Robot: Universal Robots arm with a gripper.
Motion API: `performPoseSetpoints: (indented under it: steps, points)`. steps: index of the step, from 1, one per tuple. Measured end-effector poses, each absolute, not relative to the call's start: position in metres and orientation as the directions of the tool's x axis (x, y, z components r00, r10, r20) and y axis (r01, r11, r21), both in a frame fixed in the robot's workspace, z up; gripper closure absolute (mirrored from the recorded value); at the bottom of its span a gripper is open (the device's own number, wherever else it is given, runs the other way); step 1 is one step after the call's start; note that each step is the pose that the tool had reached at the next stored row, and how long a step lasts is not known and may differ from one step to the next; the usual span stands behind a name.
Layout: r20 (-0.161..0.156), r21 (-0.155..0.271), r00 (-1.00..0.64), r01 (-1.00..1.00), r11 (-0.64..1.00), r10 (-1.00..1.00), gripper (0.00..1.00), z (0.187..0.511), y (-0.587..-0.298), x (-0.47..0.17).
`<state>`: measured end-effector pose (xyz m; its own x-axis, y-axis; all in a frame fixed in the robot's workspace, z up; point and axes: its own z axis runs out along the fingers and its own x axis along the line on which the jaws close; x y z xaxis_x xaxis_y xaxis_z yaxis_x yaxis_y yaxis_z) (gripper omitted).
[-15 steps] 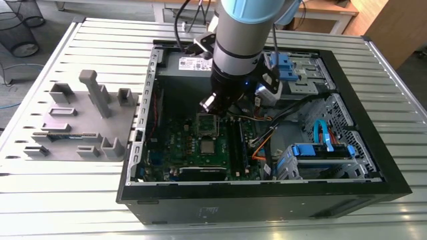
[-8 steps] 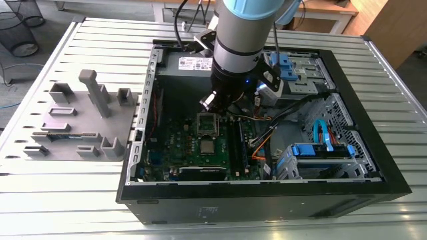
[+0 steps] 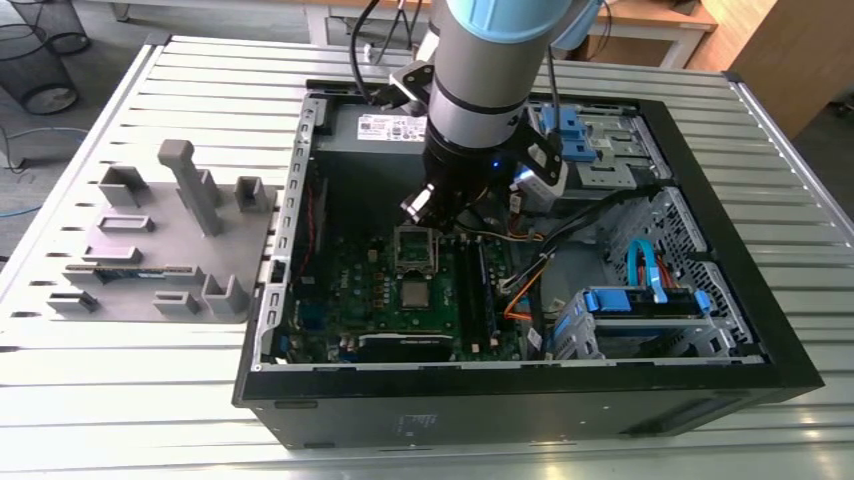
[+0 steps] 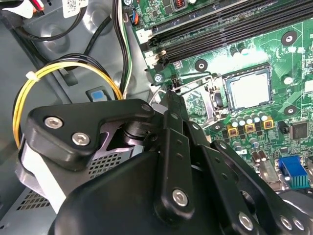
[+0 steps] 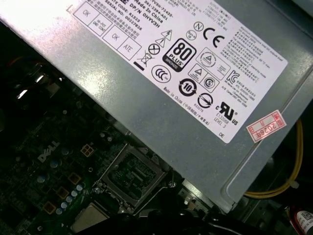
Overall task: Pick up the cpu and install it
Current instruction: 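Close the cpu cover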
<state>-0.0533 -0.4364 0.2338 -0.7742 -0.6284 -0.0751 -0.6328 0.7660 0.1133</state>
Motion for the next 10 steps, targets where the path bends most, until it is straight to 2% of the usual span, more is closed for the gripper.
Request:
performPoseSetpoints:
  steps: [10]
  points:
    - [-0.074,0.112,-0.774,-0.633,0.766,-0.629,0.89,0.2337,-0.4364,-0.0532]
